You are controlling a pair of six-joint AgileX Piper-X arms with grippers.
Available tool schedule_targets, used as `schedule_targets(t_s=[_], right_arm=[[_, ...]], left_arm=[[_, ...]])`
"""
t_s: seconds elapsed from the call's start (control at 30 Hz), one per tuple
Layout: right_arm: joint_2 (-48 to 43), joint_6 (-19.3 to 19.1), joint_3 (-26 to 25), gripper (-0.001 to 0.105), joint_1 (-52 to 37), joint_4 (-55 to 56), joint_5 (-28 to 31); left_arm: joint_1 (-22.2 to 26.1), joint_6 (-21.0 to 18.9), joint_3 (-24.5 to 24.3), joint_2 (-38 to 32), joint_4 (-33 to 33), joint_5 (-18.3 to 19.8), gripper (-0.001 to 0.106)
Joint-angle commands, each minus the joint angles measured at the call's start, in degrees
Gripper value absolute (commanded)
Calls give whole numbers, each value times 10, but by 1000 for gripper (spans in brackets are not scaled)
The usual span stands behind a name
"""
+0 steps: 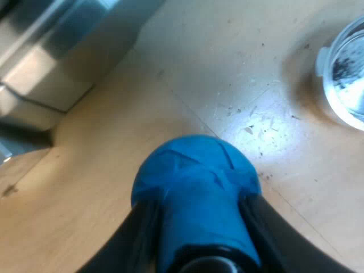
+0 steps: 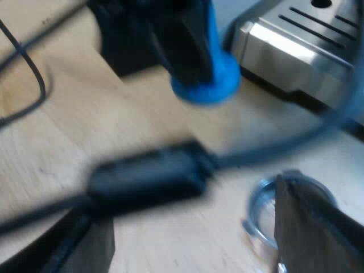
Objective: Grind coffee beans and then tamp
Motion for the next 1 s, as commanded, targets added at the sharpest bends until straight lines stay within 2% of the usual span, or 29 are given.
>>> schedule_targets(t_s=[0.03,0.17,0.23,0.4,0.5,0.57,0.63,0.77,1.0], right_arm=[[-22,-4,-1,62,5,51,0],[-35,12,-1,62,10,111,17],[-35,18,-1,62,10,123,17],[-35,20,18,62,10,101,23],[-35,50,46,63,10,78,23],[-35,72,69,70,10,50,27],[-35,72,83,73,10,21,29],[-35,70,109,72,10,-25,58],[-36,70,128,72,10,-34,76]], left_arm=[[-1,5,-3,-45,23,9,2],[-1,5,-5,-89,37,35,2],[-3,5,-4,-105,40,35,2],[-28,5,-5,-116,52,42,1],[-49,3,-10,-116,49,46,1],[-64,4,-22,-113,49,48,1],[-71,4,-31,-109,49,53,1],[-72,4,-63,-81,49,95,1],[-72,4,-93,-32,49,99,1]])
